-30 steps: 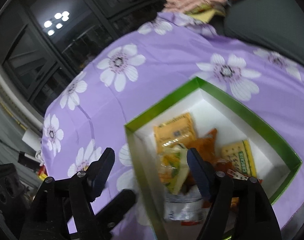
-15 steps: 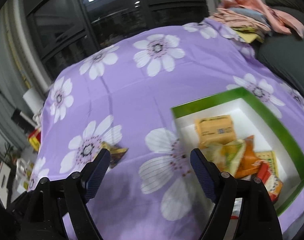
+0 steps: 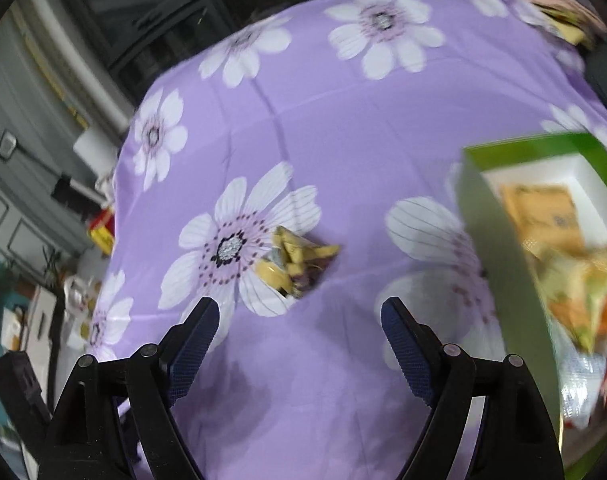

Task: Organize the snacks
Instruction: 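Move the right gripper back to the last snack, then grasp the yellow-and-gold wrapped snack with the right gripper and lift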

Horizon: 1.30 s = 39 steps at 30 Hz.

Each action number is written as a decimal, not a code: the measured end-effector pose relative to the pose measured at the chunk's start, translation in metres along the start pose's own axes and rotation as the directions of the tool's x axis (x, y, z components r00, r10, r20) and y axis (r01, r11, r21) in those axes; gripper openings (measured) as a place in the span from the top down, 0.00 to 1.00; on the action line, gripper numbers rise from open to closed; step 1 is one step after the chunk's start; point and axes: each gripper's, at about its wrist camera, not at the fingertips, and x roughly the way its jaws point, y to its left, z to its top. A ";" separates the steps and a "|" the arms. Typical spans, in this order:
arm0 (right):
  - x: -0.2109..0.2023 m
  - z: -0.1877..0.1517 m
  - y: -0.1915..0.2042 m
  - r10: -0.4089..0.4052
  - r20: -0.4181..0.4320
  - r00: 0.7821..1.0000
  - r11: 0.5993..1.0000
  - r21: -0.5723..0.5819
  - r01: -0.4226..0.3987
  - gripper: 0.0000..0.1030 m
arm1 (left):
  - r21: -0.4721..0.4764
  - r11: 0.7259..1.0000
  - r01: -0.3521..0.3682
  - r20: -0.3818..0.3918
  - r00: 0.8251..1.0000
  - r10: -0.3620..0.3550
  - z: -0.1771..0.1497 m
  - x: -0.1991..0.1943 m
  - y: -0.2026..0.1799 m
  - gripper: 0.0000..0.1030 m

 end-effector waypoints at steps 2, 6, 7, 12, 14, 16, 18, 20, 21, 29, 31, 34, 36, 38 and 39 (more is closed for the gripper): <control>0.018 0.011 0.008 -0.029 -0.039 0.999 0.999 -0.024 0.028 0.19 | -0.004 0.999 -0.045 0.004 0.999 0.045 0.000 0.003 0.004 0.16; 0.052 0.029 0.014 -0.069 -0.086 0.994 0.997 -0.030 0.066 0.19 | -0.032 0.997 -0.068 -0.013 0.998 0.067 0.003 0.007 0.014 0.16; 0.061 0.033 0.015 -0.058 -0.099 0.993 0.998 -0.029 0.056 0.19 | -0.042 0.997 -0.068 -0.018 0.998 0.067 0.004 0.007 0.017 0.16; 0.096 0.034 0.022 -0.098 -0.139 0.985 0.992 -0.093 0.086 0.23 | -0.058 0.996 -0.066 -0.035 0.997 0.064 0.004 0.008 0.021 0.16; 0.104 0.031 0.021 -0.099 -0.152 0.983 0.991 -0.100 0.084 0.32 | -0.054 0.996 -0.071 -0.034 0.997 0.069 0.004 0.009 0.020 0.16; 0.109 0.030 0.016 -0.103 -0.151 0.983 0.992 -0.083 0.092 0.40 | -0.049 0.995 -0.081 -0.041 0.996 0.079 0.004 0.012 0.019 0.16; 0.109 0.028 0.010 -0.087 -0.141 0.986 0.995 -0.060 0.079 0.47 | -0.051 0.995 -0.081 -0.056 0.995 0.078 0.003 0.015 0.019 0.16; 0.103 0.027 0.007 -0.062 -0.126 0.990 0.998 -0.038 0.058 0.55 | -0.052 0.996 -0.078 -0.067 0.995 0.074 0.002 0.017 0.020 0.16; 0.099 0.027 0.007 -0.061 -0.118 0.991 0.998 -0.037 0.057 0.56 | -0.049 0.996 -0.079 -0.064 0.995 0.076 0.002 0.016 0.019 0.16; 0.061 0.009 0.021 0.049 -0.132 0.990 0.997 -0.045 -0.056 0.56 | -0.065 0.994 -0.092 -0.035 0.995 0.089 0.005 0.007 0.026 0.16; 0.049 -0.001 0.030 0.052 -0.129 0.990 0.995 -0.075 -0.062 0.56 | -0.074 0.993 -0.097 -0.028 0.995 0.095 0.006 0.003 0.029 0.16; 0.036 -0.016 0.035 0.083 -0.144 0.986 0.992 -0.086 -0.096 0.56 | -0.085 0.993 -0.077 -0.020 0.997 0.076 0.008 -0.002 0.033 0.16; 0.034 -0.025 0.037 0.096 -0.166 0.981 0.989 -0.093 -0.112 0.56 | -0.088 0.994 -0.064 -0.007 0.998 0.064 0.009 -0.008 0.034 0.16; 0.033 -0.036 0.037 0.110 -0.194 0.975 0.987 -0.094 -0.130 0.56 | -0.084 0.994 -0.064 0.007 0.998 0.065 0.010 -0.012 0.034 0.16; 0.035 -0.040 0.038 0.115 -0.210 0.971 0.986 -0.091 -0.136 0.56 | -0.083 0.994 -0.066 0.011 0.998 0.067 0.011 -0.013 0.034 0.16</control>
